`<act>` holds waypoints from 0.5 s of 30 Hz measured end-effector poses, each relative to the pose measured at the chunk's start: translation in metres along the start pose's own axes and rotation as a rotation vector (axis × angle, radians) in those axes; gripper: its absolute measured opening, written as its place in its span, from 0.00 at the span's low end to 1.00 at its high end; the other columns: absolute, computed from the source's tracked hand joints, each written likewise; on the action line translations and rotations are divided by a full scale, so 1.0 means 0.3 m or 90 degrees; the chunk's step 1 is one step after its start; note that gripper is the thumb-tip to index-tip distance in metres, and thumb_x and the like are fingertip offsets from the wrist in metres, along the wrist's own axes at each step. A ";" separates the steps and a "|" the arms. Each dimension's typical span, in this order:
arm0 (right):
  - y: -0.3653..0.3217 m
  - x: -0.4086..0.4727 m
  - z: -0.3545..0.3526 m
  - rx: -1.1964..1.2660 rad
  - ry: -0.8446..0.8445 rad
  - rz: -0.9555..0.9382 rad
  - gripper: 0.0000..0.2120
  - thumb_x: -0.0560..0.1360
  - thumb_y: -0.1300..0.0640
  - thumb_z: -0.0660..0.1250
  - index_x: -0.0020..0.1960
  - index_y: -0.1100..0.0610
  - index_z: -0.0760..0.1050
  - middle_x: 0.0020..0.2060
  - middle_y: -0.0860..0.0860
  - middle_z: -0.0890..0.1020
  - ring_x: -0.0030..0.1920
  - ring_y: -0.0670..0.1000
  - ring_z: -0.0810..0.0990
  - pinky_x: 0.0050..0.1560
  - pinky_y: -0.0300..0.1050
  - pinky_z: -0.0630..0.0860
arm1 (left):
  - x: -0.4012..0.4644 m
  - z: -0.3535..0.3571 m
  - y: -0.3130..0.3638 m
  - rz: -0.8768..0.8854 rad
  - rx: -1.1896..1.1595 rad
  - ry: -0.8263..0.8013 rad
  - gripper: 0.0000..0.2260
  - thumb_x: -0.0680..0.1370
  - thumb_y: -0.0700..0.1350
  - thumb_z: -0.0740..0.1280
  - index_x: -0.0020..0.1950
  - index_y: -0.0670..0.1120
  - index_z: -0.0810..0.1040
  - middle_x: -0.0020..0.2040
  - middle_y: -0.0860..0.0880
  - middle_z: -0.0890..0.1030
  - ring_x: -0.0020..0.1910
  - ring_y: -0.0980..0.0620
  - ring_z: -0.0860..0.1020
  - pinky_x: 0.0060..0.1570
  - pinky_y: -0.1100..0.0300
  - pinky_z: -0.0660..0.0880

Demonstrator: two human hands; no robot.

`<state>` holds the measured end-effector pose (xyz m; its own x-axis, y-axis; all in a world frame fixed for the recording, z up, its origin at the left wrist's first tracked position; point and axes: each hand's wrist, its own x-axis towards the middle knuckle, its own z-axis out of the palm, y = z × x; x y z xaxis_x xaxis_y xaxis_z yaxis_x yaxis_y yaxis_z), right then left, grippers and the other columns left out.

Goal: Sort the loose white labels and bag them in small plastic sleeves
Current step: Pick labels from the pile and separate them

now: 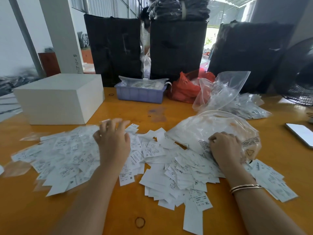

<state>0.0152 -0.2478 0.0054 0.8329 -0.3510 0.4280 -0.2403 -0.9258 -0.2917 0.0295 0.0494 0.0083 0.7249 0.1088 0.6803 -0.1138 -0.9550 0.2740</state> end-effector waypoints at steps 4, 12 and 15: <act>-0.005 -0.005 -0.007 0.064 0.094 -0.019 0.09 0.78 0.55 0.63 0.51 0.55 0.82 0.53 0.52 0.81 0.57 0.55 0.73 0.63 0.50 0.59 | -0.024 0.000 0.059 0.171 -0.118 -0.026 0.10 0.74 0.40 0.69 0.54 0.49 0.81 0.52 0.50 0.81 0.56 0.45 0.75 0.52 0.53 0.64; -0.099 -0.053 -0.042 0.276 0.290 -0.216 0.02 0.73 0.64 0.70 0.45 0.58 0.78 0.40 0.50 0.83 0.43 0.51 0.79 0.50 0.40 0.59 | -0.057 0.063 0.073 0.227 -0.131 -0.241 0.14 0.80 0.52 0.61 0.65 0.57 0.74 0.69 0.56 0.71 0.70 0.55 0.64 0.66 0.57 0.58; -0.150 -0.102 -0.026 0.410 0.202 -0.231 0.07 0.74 0.64 0.69 0.44 0.53 0.75 0.37 0.44 0.80 0.39 0.45 0.78 0.45 0.40 0.69 | -0.060 0.095 0.070 0.231 -0.026 -0.342 0.18 0.81 0.56 0.53 0.72 0.60 0.64 0.76 0.56 0.60 0.76 0.54 0.54 0.73 0.52 0.49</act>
<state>-0.0034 -0.1964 0.0121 0.5992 -0.1565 0.7852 0.4332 -0.7613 -0.4824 0.0334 0.0196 -0.0176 0.8732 -0.3821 0.3024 -0.4335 -0.8926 0.1241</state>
